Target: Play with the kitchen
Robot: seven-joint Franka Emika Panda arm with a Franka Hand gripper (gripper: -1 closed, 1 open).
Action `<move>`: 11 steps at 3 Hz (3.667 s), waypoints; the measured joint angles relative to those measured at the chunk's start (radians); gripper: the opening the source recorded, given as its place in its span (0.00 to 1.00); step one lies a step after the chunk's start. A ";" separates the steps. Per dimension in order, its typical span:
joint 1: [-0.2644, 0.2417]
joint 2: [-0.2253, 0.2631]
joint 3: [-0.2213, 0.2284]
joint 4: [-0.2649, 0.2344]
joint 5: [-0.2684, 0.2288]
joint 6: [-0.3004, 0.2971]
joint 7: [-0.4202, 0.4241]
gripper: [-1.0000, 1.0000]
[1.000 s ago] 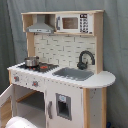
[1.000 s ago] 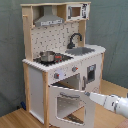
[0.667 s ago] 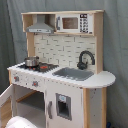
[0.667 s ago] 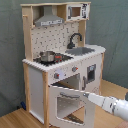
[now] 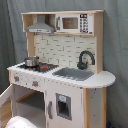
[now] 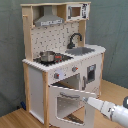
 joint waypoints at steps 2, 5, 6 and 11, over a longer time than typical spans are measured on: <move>0.001 0.000 0.055 0.000 -0.001 -0.062 0.211 1.00; -0.006 0.024 0.096 -0.012 0.002 -0.149 0.542 1.00; -0.021 0.025 0.115 -0.015 0.005 -0.150 0.644 1.00; -0.200 0.036 0.110 -0.203 0.041 0.017 0.828 1.00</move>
